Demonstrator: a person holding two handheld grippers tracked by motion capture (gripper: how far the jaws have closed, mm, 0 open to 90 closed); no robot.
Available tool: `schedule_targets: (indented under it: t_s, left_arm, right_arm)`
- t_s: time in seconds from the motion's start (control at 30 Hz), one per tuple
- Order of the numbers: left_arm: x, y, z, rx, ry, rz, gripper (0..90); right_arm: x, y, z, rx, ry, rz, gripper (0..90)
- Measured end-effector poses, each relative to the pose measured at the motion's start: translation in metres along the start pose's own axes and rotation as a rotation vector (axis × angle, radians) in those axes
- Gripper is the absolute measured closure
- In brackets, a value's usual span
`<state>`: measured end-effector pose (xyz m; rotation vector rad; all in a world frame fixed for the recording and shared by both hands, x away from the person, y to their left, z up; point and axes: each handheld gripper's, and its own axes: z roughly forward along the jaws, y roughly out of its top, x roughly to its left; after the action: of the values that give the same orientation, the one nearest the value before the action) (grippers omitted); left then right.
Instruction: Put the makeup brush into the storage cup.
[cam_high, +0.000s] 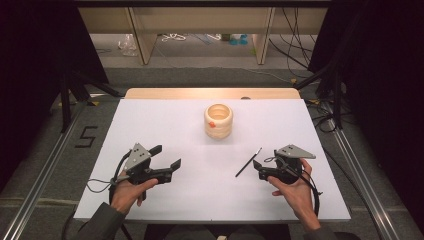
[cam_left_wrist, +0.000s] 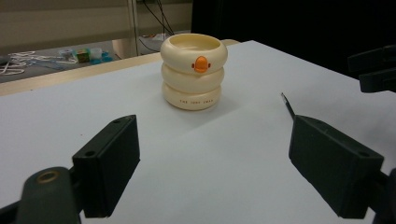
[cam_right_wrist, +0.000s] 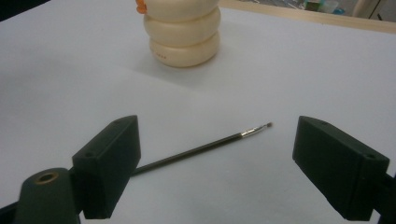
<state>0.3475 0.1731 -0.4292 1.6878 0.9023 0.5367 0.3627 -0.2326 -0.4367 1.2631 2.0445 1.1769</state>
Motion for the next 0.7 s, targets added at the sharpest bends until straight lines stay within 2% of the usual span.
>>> schedule_targets:
  t_s: [0.07, 0.13, 0.23, 0.33, 0.37, 0.4, 0.57, 0.63, 0.67, 0.7]
  left_arm:
    - [0.0, 0.0, 0.0, 0.003, 0.002, 0.007, 15.8]
    - [0.0, 0.0, 0.0, 0.006, 0.006, 0.005, 15.8]
    - [0.001, 0.0, 0.0, 0.006, 0.009, 0.007, 15.8]
    - [0.001, 0.0, 0.0, 0.003, 0.012, -0.001, 15.8]
    - [0.001, 0.0, 0.0, 0.005, 0.011, -0.003, 15.8]
    - [0.0, 0.0, 0.0, 0.006, 0.012, -0.006, 15.8]
    - [0.001, 0.0, 0.0, 0.01, 0.011, -0.01, 15.8]
    - [0.001, -0.001, 0.001, 0.013, 0.007, -0.011, 15.8]
    - [0.001, -0.001, 0.001, 0.012, 0.006, -0.022, 15.8]
    - [0.001, -0.001, 0.001, 0.016, 0.006, -0.022, 15.8]
  right_arm:
    - [0.0, 0.001, 0.001, 0.015, 0.005, 0.012, 18.0]
    - [-0.002, 0.002, 0.002, 0.036, -0.02, -0.001, 20.4]
    - [-0.004, 0.004, 0.004, 0.064, -0.029, 0.026, 20.9]
    - [-0.008, 0.008, 0.007, 0.072, -0.017, 0.037, 21.0]
    - [-0.009, 0.01, 0.007, 0.079, -0.016, 0.031, 21.4]
    - [-0.009, 0.012, 0.008, 0.09, -0.037, 0.037, 21.6]
    - [-0.015, 0.019, 0.016, 0.112, -0.042, 0.013, 23.8]
    - [-0.014, 0.022, 0.019, 0.125, -0.067, -0.001, 23.7]
    - [-0.015, 0.023, 0.021, 0.142, -0.058, 0.002, 23.5]
    - [-0.014, 0.025, 0.021, 0.175, -0.039, 0.036, 23.7]
